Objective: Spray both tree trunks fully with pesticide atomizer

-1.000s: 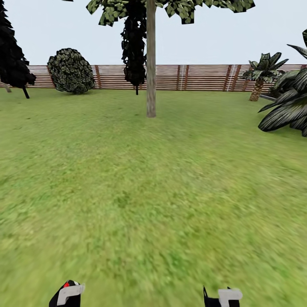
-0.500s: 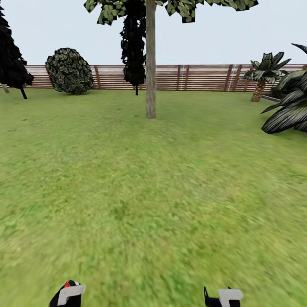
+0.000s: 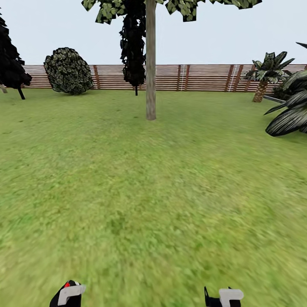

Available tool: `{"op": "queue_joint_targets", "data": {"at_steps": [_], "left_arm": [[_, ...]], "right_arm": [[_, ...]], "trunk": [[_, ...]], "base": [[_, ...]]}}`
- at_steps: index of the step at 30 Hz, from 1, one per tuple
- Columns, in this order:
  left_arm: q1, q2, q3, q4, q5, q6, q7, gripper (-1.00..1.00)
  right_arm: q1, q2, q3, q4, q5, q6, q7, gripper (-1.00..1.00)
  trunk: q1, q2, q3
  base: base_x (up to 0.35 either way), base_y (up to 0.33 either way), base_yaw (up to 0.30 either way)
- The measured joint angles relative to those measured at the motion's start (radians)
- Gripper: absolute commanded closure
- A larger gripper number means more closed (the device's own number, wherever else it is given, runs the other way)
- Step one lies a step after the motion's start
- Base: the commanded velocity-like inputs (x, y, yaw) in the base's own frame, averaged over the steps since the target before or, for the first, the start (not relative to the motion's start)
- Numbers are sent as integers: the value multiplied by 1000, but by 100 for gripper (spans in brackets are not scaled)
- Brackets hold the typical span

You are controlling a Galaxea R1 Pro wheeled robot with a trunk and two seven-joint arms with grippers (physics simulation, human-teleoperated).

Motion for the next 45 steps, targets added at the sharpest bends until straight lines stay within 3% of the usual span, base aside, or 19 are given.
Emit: {"op": "queue_joint_targets", "data": {"at_steps": [45], "left_arm": [[0, 1, -1, 0, 0, 0, 0, 100]], "right_arm": [[0, 3, 3, 14, 0, 1, 2, -100]], "trunk": [[0, 0, -5]], "base": [[338, 0, 11]]}}
